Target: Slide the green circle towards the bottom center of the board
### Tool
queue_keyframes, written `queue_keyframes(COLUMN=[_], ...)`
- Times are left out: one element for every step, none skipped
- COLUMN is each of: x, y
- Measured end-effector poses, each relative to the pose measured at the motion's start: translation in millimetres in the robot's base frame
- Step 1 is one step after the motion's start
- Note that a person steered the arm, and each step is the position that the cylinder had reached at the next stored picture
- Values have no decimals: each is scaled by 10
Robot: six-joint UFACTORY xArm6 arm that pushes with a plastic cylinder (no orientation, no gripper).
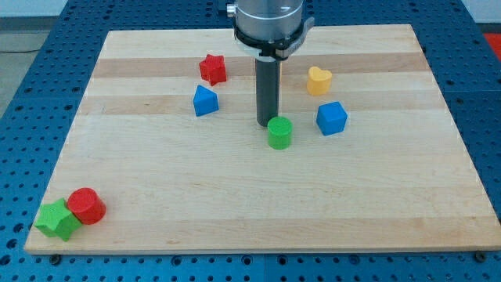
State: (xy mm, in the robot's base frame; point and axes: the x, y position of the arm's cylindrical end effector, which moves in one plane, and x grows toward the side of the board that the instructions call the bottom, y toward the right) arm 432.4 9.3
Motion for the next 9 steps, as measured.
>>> queue_keyframes(x=[161,172,171,266,398,578,727,757,897], y=[46,331,643,660,659,634,545,372,300])
